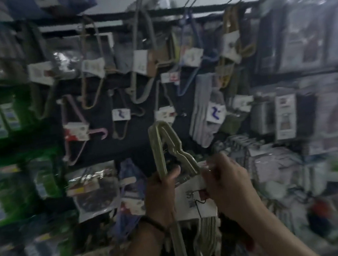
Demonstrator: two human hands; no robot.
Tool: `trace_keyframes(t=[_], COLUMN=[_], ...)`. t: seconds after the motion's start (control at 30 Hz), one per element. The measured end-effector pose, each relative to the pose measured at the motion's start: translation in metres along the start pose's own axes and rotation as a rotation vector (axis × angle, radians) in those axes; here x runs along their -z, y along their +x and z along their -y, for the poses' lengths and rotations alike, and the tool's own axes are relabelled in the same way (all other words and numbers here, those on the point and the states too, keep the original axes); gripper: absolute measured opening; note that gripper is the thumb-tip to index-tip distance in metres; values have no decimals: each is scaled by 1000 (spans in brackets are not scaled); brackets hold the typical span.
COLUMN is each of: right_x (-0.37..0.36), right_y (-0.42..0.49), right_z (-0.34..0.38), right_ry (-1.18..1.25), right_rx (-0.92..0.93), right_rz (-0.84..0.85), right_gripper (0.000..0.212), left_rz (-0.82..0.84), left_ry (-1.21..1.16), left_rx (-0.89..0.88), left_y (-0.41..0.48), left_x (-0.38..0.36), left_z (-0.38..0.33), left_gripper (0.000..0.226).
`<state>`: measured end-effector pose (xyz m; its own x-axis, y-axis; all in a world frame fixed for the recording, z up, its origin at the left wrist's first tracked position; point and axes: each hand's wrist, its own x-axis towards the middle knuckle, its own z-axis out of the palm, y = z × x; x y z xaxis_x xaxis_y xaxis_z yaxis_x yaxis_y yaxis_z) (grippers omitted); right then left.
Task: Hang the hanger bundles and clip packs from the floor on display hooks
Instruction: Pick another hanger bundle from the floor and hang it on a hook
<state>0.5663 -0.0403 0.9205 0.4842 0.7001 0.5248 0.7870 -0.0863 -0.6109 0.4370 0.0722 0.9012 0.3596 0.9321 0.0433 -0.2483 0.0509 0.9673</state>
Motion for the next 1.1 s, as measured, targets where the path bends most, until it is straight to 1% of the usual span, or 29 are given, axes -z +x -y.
trace_keyframes(t=[0.03,0.1,0.17,0.23,0.27,0.37,0.43,0.5,0.53,0.57,0.63,0.67,0.73,0.8,0.87,0.93,0.97,1.0,1.03,1.1], right_x=[15,49,79,107,121,157,174,185,190,195,202,205,205,202,204,206,205,203,200,195], right_y=[12,37,59,77,85,107,124,143,153,164,189,203,228,252,275,298,308,316,325,344], right_z=[-15,-57,-98,-136,-152,-191,-215,-236,-246,-257,-277,-287,-305,-310,-309,-308,-308,-307,-308,-305], right_ry=[-16,-60,-86,-132,-140,-149,-196,-206,-194,-203,-206,-151,-38,-97,-134,-92,-67,-34,20,84], right_rx=[43,93,116,125,122,107,81,83,86,92,82,50,16,69,76,78,84,96,126,190], right_rz=[1,25,11,-46,-63,-87,-64,-69,-85,-99,-127,-155,-168,-121,-97,-110,-112,-121,-128,-124], right_gripper=[9,13,12,8,9,15,13,11,11,11,11,12,13,10,18,28,30,30,30,28], left_rz=[22,35,87,166,192,211,233,199,169,157,175,172,170,167,161,196,222,211,181,108], left_ry=[34,101,168,213,236,279,289,310,324,344,408,453,551,621,656,637,600,622,705,940], left_rx=[-16,-79,-112,-179,-198,-285,-322,-317,-299,-291,-310,-338,-452,-619,-699,-704,-688,-682,-724,-834], left_y=[-1,-2,-5,-2,-1,12,26,50,64,81,115,136,175,208,236,269,284,297,308,317], left_x=[-29,-93,-152,-201,-223,-279,-308,-326,-333,-340,-351,-355,-362,-368,-378,-389,-394,-400,-405,-416], left_z=[1,6,9,13,15,23,32,40,42,43,43,43,41,39,34,29,27,28,31,38], left_gripper=[15,23,22,38,42,53,69,83,82,76,56,50,37,16,15,16,9,14,18,17])
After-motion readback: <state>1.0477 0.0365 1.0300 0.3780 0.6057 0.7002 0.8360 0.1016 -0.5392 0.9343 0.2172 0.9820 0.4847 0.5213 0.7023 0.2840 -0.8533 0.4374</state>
